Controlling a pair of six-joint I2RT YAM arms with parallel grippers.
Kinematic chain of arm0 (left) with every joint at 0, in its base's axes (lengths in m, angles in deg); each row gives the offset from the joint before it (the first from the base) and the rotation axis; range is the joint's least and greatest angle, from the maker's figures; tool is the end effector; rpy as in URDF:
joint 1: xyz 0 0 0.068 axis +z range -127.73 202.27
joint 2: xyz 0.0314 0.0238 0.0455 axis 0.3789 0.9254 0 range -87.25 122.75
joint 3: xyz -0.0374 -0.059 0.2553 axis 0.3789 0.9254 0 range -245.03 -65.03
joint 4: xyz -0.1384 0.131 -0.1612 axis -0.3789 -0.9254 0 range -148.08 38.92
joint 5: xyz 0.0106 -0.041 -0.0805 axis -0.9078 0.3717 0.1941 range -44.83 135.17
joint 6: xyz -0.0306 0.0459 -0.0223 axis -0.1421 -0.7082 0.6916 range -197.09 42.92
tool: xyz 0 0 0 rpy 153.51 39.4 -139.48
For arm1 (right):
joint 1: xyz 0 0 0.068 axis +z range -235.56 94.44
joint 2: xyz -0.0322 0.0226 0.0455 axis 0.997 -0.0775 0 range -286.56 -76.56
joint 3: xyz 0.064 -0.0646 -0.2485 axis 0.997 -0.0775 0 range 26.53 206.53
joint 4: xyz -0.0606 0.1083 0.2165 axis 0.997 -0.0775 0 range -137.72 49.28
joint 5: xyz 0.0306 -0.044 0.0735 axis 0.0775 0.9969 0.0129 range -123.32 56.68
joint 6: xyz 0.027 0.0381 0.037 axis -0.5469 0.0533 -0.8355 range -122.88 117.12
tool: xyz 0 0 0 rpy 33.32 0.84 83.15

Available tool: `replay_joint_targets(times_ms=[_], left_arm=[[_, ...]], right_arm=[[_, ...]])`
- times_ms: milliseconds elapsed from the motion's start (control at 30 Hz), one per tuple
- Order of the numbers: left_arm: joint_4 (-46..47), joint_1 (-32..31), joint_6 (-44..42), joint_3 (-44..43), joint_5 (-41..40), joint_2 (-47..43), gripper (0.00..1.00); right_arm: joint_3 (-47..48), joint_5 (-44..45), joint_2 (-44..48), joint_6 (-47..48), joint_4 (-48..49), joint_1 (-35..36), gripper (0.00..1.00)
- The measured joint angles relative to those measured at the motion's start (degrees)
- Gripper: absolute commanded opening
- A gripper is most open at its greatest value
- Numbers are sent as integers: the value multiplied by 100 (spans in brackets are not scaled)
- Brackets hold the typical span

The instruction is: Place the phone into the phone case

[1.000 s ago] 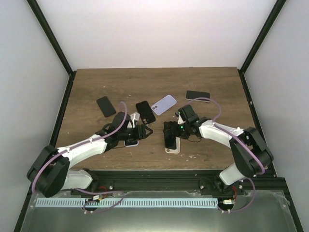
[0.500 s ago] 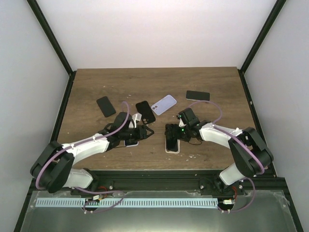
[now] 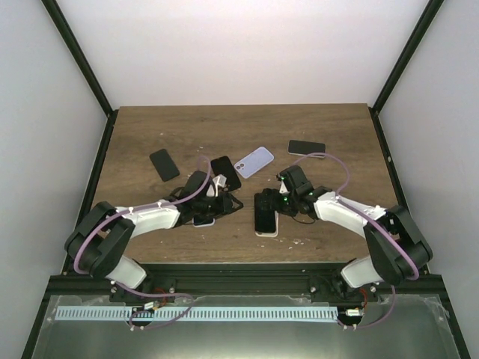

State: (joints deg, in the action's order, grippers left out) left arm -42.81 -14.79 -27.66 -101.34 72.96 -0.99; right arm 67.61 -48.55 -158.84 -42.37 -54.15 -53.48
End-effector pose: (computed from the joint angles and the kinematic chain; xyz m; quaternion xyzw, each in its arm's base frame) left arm 0.2135 -0.1867 0.1545 0.0023 0.8911 -0.4318 0.1393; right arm 0.2204 0.1516 0.1641 0.0209 0.9450 0.2784 0.1704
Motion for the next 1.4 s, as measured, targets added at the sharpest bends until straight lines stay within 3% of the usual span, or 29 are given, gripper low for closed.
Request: replay_joint_targets(times_ms=[133,333,633,967,1133,1400], left_arm=[[31,-11,-2,-146,33,168,45],[68,-46,-22,-256,63,299,43],[155,-304,-162,-669,81,911,39],[42,-442,-448,-1215,-144,1641,37],[-4,-516,-498,-1338,-164,1869,26],[-72,-632,-522,-1563,-155,2022,13]], right_arm=[[-2,-70,35,7,20,0,79],[-66,-142,61,13,98,0,58],[-496,92,374,48,101,-136,40],[-1198,120,608,-35,400,-509,34],[-1316,-17,638,-7,684,-557,25],[-1510,-299,494,26,1255,-608,24]])
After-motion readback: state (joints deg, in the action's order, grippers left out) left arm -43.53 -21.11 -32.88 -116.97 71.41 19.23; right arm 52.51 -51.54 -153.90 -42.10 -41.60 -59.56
